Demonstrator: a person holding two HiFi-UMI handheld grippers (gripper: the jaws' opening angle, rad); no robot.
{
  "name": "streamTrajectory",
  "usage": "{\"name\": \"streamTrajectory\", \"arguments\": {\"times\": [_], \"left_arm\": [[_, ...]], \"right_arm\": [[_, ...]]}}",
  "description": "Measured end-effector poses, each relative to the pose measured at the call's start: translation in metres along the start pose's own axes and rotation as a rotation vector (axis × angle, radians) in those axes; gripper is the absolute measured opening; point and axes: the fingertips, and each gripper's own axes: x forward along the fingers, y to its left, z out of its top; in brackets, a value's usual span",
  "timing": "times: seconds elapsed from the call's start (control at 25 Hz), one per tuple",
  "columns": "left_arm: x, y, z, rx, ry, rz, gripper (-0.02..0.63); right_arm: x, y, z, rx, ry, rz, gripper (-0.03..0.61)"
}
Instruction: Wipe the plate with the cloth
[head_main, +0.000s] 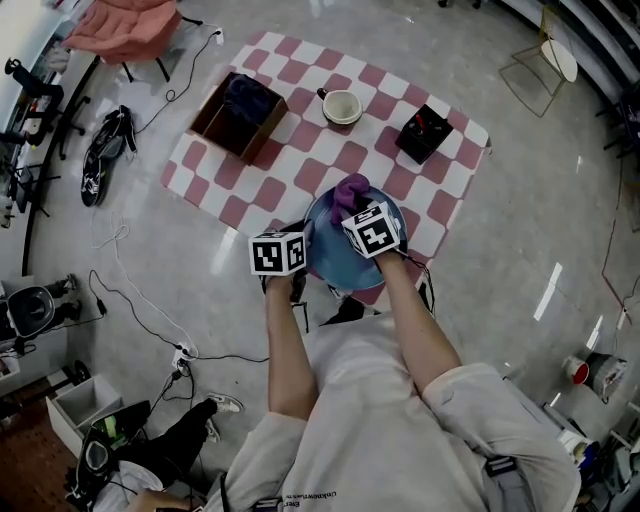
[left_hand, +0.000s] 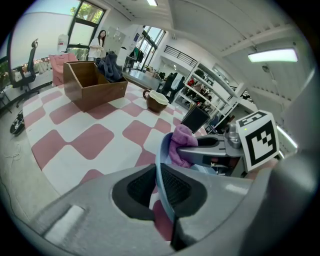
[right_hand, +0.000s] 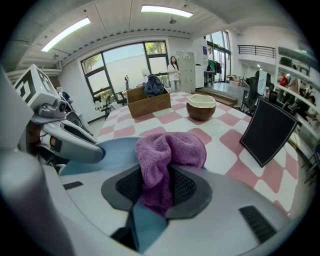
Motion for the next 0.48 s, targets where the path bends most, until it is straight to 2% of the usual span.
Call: {"name": "streamTrajectory", "arguments": {"times": [0.48], "left_arm": [[-0.001, 0.003, -0.001, -0.01, 0.006, -0.004, 0.029]], "right_arm": [[-0.008, -0.021, -0.022, 0.003, 0.099, -0.01, 0.132]]}}
